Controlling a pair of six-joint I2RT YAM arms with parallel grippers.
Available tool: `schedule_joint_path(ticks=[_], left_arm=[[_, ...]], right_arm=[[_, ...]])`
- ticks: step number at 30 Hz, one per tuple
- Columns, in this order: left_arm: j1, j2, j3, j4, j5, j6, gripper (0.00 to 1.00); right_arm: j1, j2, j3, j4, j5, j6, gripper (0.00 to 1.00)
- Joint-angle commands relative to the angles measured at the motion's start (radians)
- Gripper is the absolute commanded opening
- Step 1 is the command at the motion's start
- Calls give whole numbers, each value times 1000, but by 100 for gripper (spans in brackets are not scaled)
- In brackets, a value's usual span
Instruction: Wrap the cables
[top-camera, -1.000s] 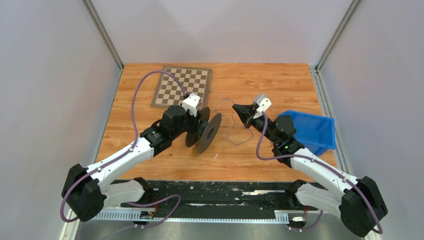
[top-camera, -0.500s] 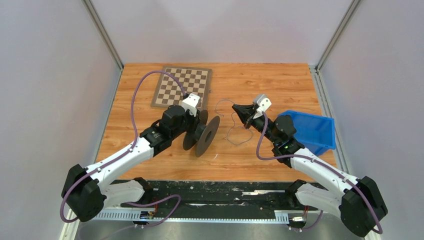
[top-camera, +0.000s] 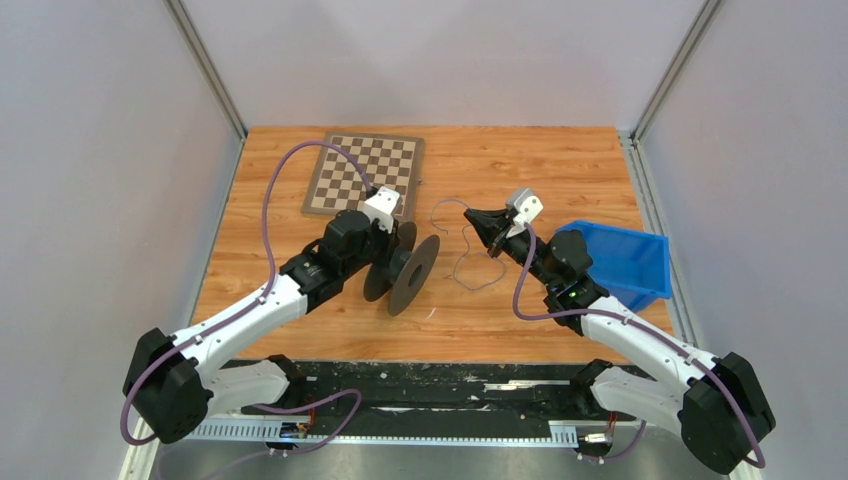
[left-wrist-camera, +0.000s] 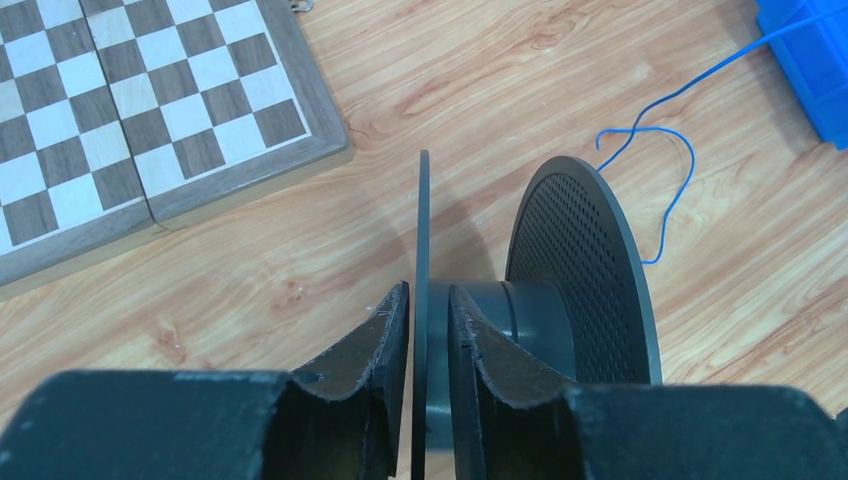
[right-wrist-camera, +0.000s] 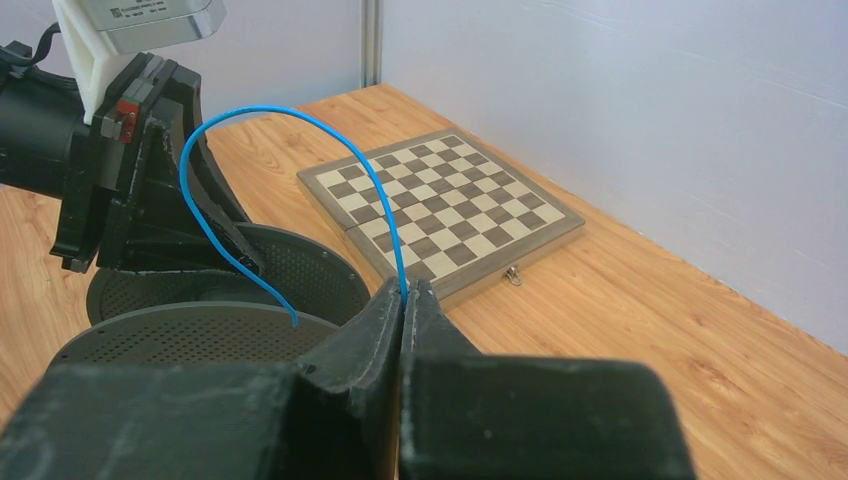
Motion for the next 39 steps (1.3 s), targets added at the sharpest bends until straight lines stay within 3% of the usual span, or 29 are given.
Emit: schedule_joint_path(ticks=[1,8,14,20,25,30,37,39], left_arm=[[2,4,28,9,-4,-17,32],[8,-23,100,-56,-19,-22,60],[21,-105,148,-141,-7,-25,70],[39,-297,31,-245,-108,-135,73],[79,-441,40,-337,-117,-175,74],[80,-523,-19,-357,-88,-242,74],[80,-612,-133,-280,53,-217,79],[80,-628,-151,-281,37,-233,79]], right_arm=[[1,-6,35,43,-15,19,0],[3,29,54,66,-36,50,0],[73,119,143,81,-25,46,0],[207,243,238,61,20,32,0],[315,314,233,74,120,60,0],[337,390,207,83,201,117,0],[341,396,168,96,219,114,0],[341,402,161,97,219,102,0]])
